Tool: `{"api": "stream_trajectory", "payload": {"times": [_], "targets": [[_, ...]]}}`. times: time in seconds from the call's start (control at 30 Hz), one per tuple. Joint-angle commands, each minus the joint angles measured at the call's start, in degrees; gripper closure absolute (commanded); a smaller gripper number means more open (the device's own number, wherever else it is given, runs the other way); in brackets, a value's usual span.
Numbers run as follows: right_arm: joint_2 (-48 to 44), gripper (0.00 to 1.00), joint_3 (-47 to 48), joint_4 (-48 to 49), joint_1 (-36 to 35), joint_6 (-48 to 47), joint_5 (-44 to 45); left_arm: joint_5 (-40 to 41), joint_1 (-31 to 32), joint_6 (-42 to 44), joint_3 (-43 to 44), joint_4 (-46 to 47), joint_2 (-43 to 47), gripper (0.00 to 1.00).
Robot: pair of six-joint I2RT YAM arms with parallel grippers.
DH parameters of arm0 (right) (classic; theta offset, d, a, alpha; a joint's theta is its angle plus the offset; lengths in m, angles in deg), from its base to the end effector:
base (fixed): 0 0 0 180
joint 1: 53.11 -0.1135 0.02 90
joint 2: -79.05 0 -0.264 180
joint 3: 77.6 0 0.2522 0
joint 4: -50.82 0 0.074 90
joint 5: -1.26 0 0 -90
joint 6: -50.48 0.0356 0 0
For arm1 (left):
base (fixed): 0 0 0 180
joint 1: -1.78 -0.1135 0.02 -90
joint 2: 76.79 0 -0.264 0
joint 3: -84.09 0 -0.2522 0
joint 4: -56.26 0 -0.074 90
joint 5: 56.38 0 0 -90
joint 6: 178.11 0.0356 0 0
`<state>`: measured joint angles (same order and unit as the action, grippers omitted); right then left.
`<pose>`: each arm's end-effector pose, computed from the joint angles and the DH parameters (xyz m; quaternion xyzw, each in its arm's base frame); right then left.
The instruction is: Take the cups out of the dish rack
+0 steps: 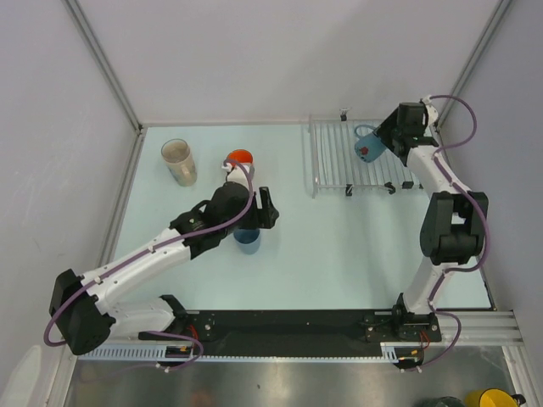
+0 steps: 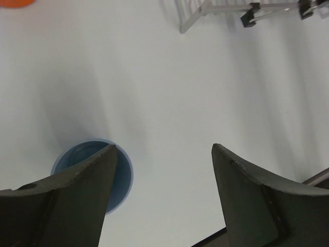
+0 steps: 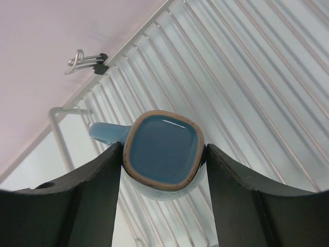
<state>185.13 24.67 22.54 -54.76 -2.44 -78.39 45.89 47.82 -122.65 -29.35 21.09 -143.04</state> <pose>0.4371 0.0062 0.2925 0.3068 0.8168 0.0854 0.4810 0.1826 -0.1784 0.2943 0.0391 0.8819 -0.2253 0.4123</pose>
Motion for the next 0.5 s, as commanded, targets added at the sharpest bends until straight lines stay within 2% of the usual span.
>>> {"api": "stream_trajectory", "payload": {"times": [0.0,0.3,0.47], "targets": [[-8.1,1.00,-4.7,12.1,2.7,7.6,-12.3,-2.3,-0.1,-3.1,-0.9,7.1,1.0,0.21],[-11.6,1.00,-15.5,25.0,6.5,18.3,-24.2,-4.6,-0.1,-5.5,-1.0,12.3,-2.7,0.21],[-12.4,1.00,-24.5,41.7,8.2,27.3,-34.3,-7.0,-0.4,-7.1,-2.3,20.1,-3.1,0.17]]}}
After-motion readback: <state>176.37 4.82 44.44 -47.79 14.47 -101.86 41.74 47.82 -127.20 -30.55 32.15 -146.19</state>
